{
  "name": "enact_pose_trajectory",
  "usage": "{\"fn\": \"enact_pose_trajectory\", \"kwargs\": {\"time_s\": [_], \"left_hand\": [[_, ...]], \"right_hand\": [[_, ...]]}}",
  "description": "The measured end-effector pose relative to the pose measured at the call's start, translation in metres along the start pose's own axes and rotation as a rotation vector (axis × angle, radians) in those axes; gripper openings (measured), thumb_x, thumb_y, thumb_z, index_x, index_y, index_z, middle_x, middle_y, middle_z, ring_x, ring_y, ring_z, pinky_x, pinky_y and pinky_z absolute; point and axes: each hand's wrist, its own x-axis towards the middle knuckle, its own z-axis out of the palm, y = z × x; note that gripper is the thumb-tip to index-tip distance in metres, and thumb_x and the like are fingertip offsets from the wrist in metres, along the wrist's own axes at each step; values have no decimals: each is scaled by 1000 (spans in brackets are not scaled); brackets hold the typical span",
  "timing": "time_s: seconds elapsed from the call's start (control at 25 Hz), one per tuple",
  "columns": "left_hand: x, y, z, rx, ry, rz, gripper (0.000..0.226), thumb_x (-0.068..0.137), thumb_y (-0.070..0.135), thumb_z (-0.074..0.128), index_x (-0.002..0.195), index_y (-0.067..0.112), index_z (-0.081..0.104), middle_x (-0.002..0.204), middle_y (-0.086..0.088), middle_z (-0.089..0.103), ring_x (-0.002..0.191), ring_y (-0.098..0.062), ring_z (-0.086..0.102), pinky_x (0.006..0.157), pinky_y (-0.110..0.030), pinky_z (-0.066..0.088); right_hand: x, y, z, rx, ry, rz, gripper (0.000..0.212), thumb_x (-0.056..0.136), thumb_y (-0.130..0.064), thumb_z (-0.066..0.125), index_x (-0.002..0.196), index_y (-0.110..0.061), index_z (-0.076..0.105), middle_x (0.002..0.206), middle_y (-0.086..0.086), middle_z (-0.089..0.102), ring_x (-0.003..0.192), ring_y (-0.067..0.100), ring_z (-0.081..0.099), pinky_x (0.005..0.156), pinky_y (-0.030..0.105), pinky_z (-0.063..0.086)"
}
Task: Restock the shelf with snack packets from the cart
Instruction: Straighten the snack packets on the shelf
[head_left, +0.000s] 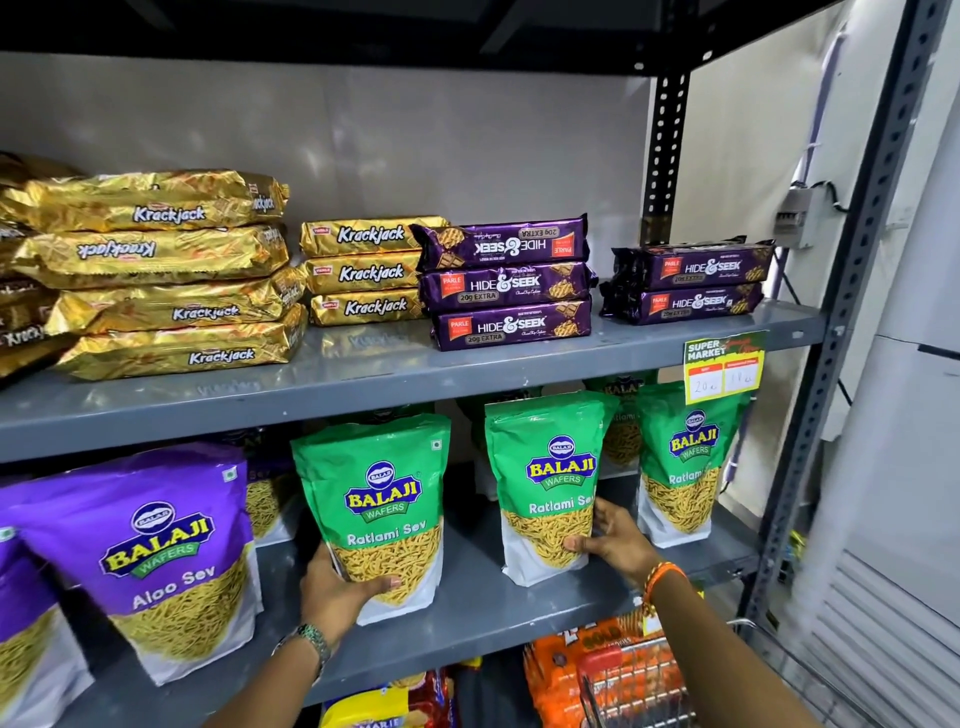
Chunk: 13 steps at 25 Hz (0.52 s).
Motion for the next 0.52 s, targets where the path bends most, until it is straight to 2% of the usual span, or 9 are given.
{"fn": "enact_pose_trajectory", "kwargs": {"time_s": [0.12, 0.28, 0.4, 0.52], "left_hand": [[-1, 1, 3, -17, -5, 1, 79, 40, 3, 98, 109, 15, 62, 94, -1, 74, 90, -24, 72, 84, -37, 58], [0, 0, 4, -43, -24, -10, 80, 42, 0, 97, 112, 15, 60, 100, -5, 73, 94, -25, 71, 87, -39, 57], [3, -2, 5, -43, -41, -14, 83, 41, 2, 98, 114, 16, 60, 102, -4, 73, 97, -27, 71, 88, -40, 57], [3, -2, 6, -39, -47, -17, 85, 38, 7, 99, 113, 18, 61, 104, -3, 74, 99, -27, 72, 87, -40, 58]], "right_hand": [[-2, -2, 2, 3, -7, 9, 49, 74, 13, 76, 111, -14, 60, 114, 10, 69, 120, 33, 60, 105, 47, 49], [-4, -3, 3, -2, 13, 16, 53, 73, 15, 75, 120, -4, 56, 121, 19, 67, 123, 36, 59, 108, 52, 46], [-3, -3, 3, -9, 23, 22, 57, 73, 15, 75, 123, 0, 55, 128, 24, 64, 125, 38, 58, 109, 53, 45], [-5, -5, 3, -7, 18, 50, 61, 72, 16, 76, 126, -1, 52, 128, 22, 63, 130, 40, 54, 110, 53, 44]]}}
